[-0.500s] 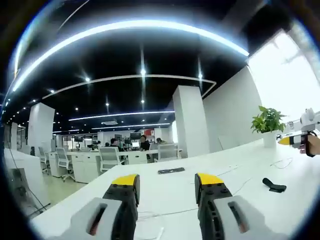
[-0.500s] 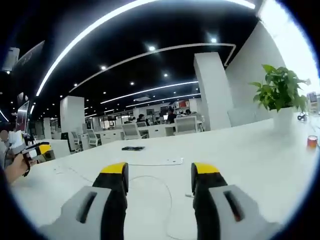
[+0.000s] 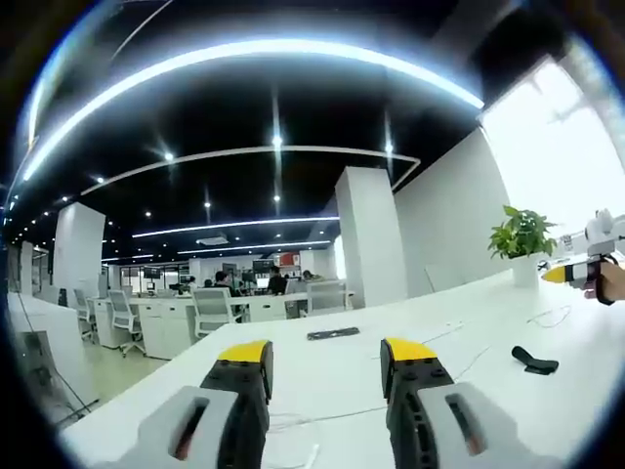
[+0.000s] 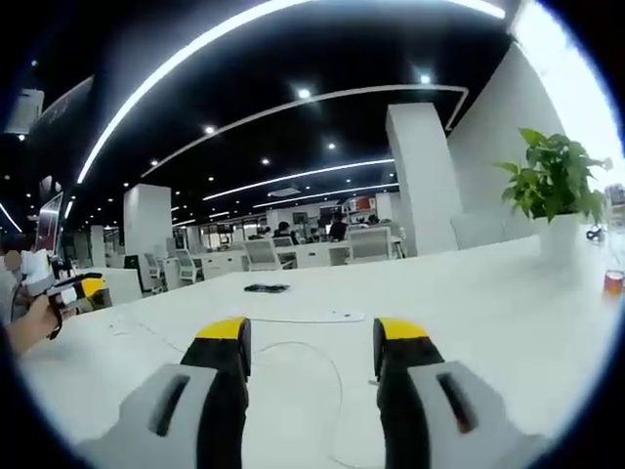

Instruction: Peel open the Velcro strap on the desktop, arrange the wired earphones neatly onto it, and close the Velcro strap to secure them.

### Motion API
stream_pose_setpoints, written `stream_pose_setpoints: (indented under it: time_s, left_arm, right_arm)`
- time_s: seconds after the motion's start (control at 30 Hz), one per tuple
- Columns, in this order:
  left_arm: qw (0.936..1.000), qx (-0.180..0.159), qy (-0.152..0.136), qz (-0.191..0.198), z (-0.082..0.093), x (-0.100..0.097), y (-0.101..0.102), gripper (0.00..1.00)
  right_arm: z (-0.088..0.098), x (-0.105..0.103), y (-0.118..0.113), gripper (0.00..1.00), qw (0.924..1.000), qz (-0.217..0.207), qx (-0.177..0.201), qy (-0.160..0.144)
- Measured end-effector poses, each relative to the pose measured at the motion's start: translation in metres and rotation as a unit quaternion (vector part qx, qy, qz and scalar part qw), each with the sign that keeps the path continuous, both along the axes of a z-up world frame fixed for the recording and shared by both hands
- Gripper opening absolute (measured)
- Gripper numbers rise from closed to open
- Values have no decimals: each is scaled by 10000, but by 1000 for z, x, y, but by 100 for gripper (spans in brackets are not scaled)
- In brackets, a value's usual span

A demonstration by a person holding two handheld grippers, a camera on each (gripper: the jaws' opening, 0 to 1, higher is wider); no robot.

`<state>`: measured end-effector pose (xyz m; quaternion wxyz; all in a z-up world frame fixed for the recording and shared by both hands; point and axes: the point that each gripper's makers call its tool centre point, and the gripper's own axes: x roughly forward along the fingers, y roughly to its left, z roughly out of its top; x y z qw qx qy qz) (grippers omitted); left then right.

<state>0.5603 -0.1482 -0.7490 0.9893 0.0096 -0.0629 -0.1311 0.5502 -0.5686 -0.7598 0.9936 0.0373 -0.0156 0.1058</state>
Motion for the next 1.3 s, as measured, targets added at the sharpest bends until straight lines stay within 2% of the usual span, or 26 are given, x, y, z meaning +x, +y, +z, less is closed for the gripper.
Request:
stream_pose_setpoints:
  time_s: [0.13,0.23,0.37,0.53,0.7,0.83,1.03,1.13,1.3]
  left_arm:
    - [10000,-4,-6,-9,0,-1,-1,47]
    - [10000,-9,-10,-31,0,-2,-2,47]
    - [10000,-18,-15,-67,1,-2,-4,47]
    - [10000,-23,-11,-94,0,-2,-6,47]
    - [9999,-32,-18,-114,1,-3,-6,47]
    - [9998,-23,10,-193,0,-3,-10,47]
    - [9997,36,-111,-220,6,-6,-11,47]
    - [9995,-48,-103,-298,6,-7,-13,47]
    - [9993,-124,-109,-323,9,-8,-13,47]
  right_arm:
    - [1,1,1,51,10000,59,-38,-31]
    - [0,0,11,51,9994,220,-251,-105]
    - [-2,0,21,51,9987,458,-208,-118]
    - [-9,1,31,48,9972,633,-393,-94]
    - [-8,0,40,48,9953,823,-492,-137]
    - [-11,0,46,48,9943,964,-443,-49]
    - [-20,2,57,46,9919,1200,-382,166]
    - [-25,2,62,45,9903,1324,-308,305]
    - [-26,1,68,45,9884,1449,-314,319]
